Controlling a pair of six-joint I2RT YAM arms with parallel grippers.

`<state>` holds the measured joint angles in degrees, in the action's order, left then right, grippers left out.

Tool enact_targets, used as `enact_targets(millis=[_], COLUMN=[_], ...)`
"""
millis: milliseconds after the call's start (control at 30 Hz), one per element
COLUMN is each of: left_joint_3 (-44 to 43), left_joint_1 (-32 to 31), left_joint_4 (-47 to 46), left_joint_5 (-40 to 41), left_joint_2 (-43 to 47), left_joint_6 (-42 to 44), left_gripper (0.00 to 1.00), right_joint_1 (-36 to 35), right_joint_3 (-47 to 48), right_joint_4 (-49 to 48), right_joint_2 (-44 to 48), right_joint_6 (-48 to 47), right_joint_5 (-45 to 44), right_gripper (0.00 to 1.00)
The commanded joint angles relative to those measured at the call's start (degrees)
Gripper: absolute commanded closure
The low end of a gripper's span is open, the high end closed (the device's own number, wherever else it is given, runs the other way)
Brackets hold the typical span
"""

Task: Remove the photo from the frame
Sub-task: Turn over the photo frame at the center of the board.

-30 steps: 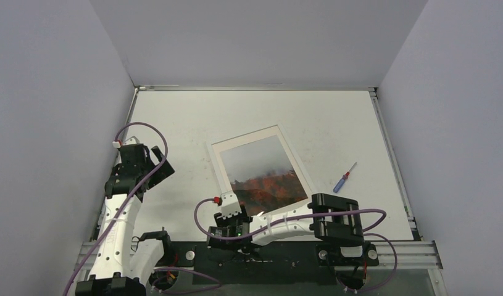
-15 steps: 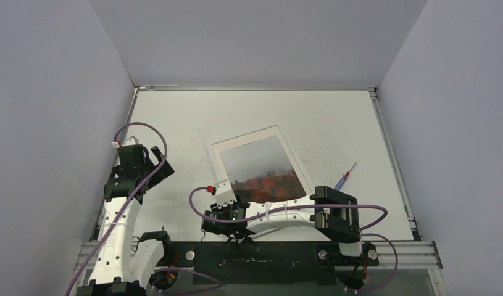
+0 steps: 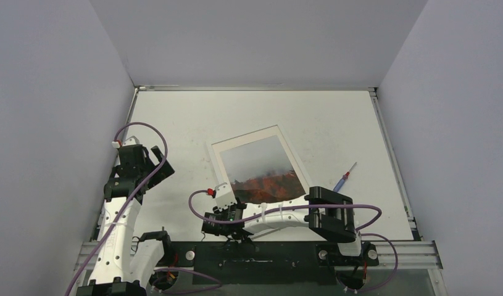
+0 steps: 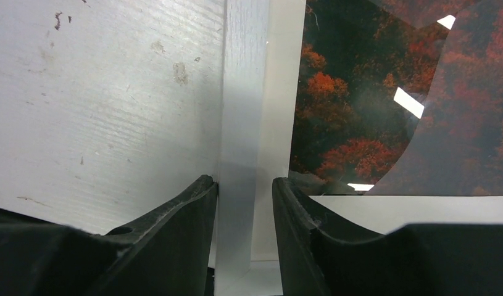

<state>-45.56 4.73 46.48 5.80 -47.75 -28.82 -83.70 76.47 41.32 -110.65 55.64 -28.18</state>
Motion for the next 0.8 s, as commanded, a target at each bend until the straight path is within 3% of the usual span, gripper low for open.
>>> enact_targets(millis=[0,167,433,767], left_joint_3=[-0.32,-0.32,-0.32,-0.34], left_joint_1=[0.45,0.43,0.45,0.45], left_joint_4=[-2.55,-2.61,-2.66,-2.62], left_joint_5=[-0.35,-0.45,-0.6,-0.87], left_joint_2=[0.21,0.04,-0.21,-0.56], left_joint_6=[0.75,0.77,0.73,0.77], left_gripper=[0.04,0.04,0.04,0.04], right_joint_1=[0.2,0.19,0.18,0.19], right_joint_3=[1.49,1.64,2.45,3.21], right_joint_4=[0.22,0.03,0.57,1.56], right_joint_2=[-1.36,-1.63,-1.57,-2.06], right_joint_6=[-0.36,-0.27,-0.35,-0.14], right_joint_5=[0.36,0.59,-0.23,-0.73], right_gripper=[0.63,0.63,0.73,0.61])
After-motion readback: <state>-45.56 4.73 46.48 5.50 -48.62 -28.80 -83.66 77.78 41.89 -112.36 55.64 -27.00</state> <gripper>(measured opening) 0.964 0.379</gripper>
